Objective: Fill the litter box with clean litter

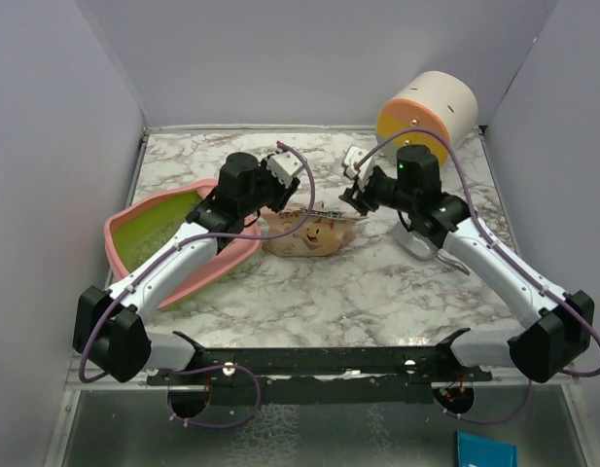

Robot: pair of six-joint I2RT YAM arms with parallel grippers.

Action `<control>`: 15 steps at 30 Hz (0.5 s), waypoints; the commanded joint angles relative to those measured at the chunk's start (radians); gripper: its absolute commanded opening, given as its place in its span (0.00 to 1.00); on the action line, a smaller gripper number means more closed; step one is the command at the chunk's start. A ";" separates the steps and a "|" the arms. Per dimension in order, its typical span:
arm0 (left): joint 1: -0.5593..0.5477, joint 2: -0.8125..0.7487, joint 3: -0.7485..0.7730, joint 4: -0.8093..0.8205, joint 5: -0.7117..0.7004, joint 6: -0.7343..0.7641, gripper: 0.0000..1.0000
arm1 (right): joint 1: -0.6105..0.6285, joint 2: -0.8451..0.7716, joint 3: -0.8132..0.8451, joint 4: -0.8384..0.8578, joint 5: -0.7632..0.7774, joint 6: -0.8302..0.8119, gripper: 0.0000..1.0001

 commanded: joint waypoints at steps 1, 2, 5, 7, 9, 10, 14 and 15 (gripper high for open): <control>0.004 -0.088 -0.032 0.076 -0.129 -0.220 0.41 | 0.005 -0.040 0.043 0.118 0.281 0.337 0.52; 0.005 -0.091 -0.032 0.059 -0.135 -0.243 0.42 | 0.004 -0.030 0.067 0.093 0.315 0.381 0.52; 0.012 -0.087 -0.020 0.008 -0.204 -0.327 0.43 | -0.003 -0.018 0.076 0.057 0.374 0.488 0.53; 0.013 -0.084 -0.001 -0.026 -0.263 -0.351 0.45 | -0.042 -0.022 0.060 0.054 0.372 0.576 0.54; 0.014 -0.093 0.004 -0.027 -0.312 -0.367 0.47 | -0.153 -0.032 0.025 0.065 0.280 0.668 0.55; 0.013 -0.102 0.004 -0.021 -0.336 -0.378 0.48 | -0.219 -0.039 0.004 0.084 0.207 0.713 0.55; 0.018 -0.154 -0.021 0.019 -0.419 -0.335 0.49 | -0.404 -0.062 -0.055 0.120 0.012 0.804 0.55; 0.022 -0.165 -0.028 0.029 -0.451 -0.337 0.52 | -0.424 -0.068 -0.056 0.108 0.009 0.803 0.55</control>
